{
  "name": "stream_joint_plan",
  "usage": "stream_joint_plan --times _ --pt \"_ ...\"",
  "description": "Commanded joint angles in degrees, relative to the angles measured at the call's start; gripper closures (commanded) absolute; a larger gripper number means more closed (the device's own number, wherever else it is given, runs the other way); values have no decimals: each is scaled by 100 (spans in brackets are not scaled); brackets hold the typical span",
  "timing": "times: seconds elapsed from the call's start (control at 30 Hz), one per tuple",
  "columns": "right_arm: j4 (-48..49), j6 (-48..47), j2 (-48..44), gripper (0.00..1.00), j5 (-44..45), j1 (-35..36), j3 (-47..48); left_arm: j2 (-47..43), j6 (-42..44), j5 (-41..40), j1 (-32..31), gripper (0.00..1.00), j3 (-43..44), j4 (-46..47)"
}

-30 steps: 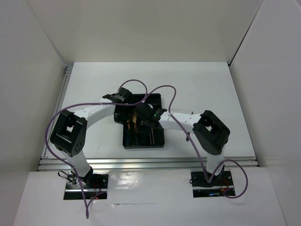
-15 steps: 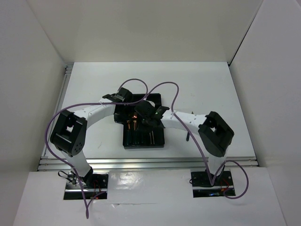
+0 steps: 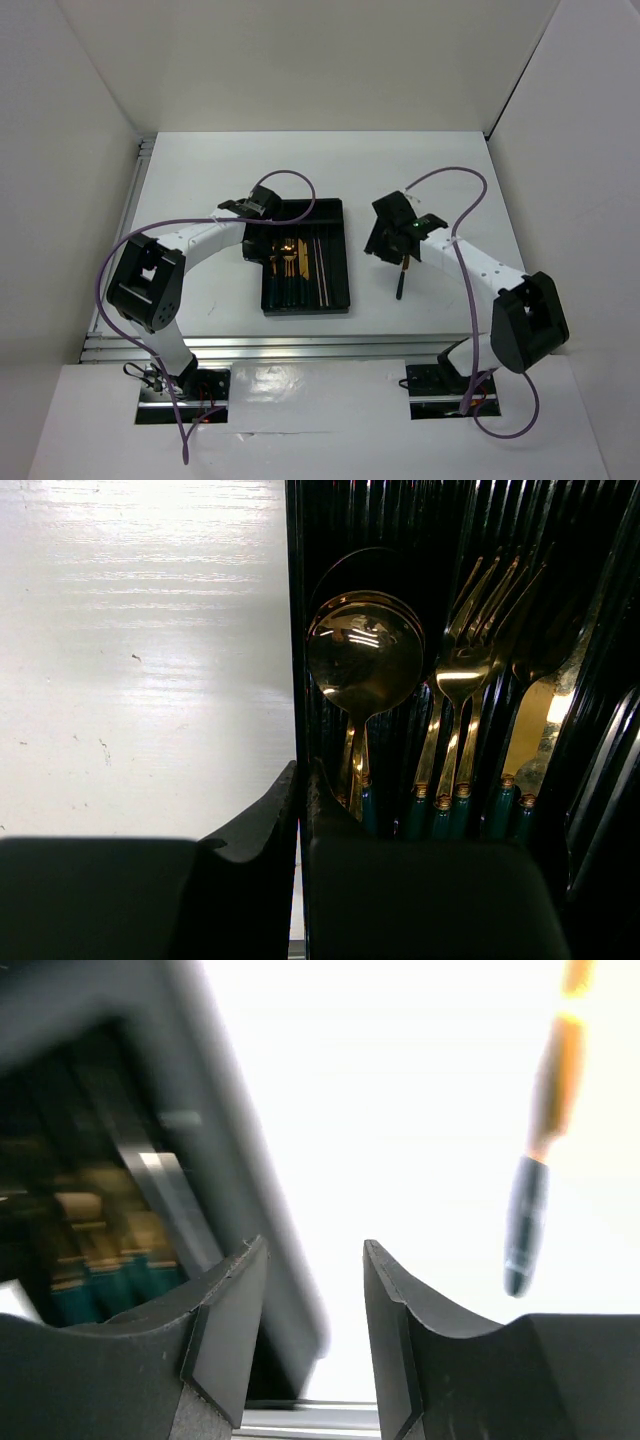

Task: Sort the eating utensils into containers

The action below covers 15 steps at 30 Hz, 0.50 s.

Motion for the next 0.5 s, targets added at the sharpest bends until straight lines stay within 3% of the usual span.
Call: stream_joint_plan --times 0.0,0.47 --pt "-579 -102 18 49 200 -218 -398 -72 60 91 -39 100 173 176" --pt "-386 -830 70 48 -106 -1124 -1005 -19 60 -14 -39 100 226 123"
